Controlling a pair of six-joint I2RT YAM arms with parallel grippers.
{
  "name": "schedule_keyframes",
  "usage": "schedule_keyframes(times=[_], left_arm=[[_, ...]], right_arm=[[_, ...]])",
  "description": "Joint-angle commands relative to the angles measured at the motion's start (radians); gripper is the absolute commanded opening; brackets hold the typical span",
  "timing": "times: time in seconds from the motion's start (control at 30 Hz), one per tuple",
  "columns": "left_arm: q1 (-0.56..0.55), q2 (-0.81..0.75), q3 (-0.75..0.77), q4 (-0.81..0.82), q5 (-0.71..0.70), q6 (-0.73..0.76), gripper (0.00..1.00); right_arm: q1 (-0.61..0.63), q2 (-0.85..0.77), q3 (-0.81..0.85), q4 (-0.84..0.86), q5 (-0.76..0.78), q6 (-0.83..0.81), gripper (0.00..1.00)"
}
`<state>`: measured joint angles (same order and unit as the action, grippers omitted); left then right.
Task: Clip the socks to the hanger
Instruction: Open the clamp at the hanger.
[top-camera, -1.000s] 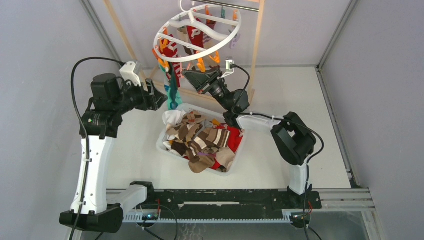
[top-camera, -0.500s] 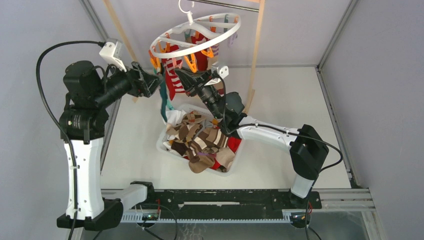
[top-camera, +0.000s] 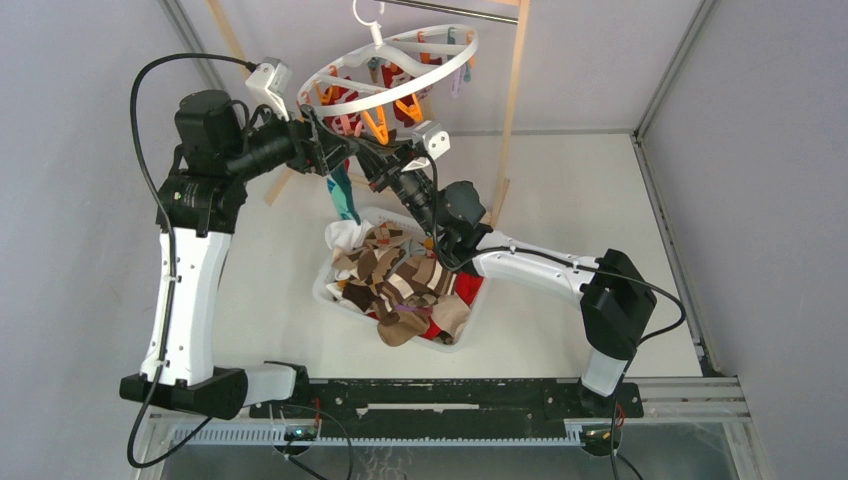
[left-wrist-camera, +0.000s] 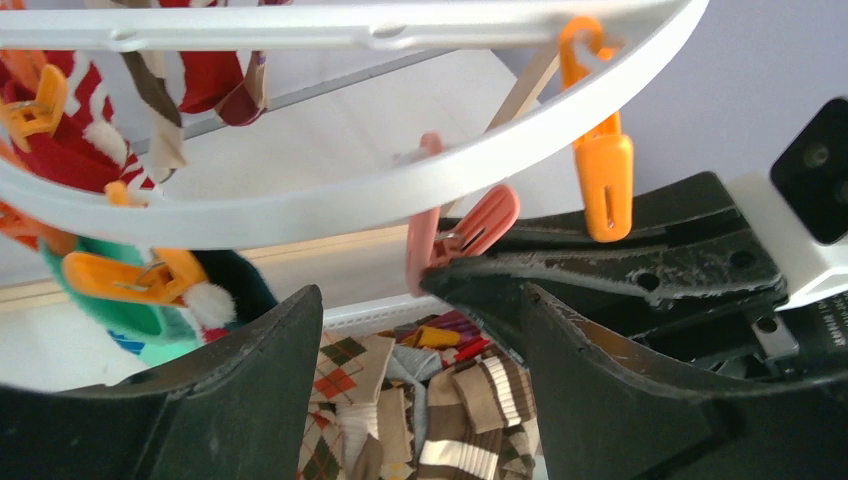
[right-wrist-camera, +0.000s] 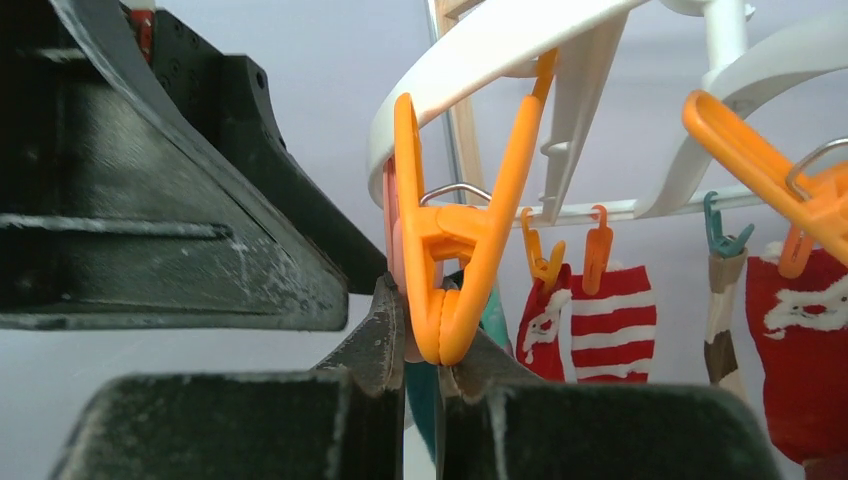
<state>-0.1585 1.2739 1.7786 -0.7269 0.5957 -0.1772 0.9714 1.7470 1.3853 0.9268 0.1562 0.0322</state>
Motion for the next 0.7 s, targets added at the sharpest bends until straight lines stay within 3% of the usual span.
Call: schedule_keyframes(times=[0.0, 0.67], left_arm=[[-0.016, -0.027, 0.047, 0.111, 0.048, -0.025, 0.75], [-0.024, 0.03, 0.021, 0.183, 0.046, -0.021, 0.67]], right_arm=[[0.013, -0.006, 0.057, -0.003, -0.026, -0.03, 0.0], [0.023, -0.004, 0.058, -0.03, -0.054, -0.052, 0.0]])
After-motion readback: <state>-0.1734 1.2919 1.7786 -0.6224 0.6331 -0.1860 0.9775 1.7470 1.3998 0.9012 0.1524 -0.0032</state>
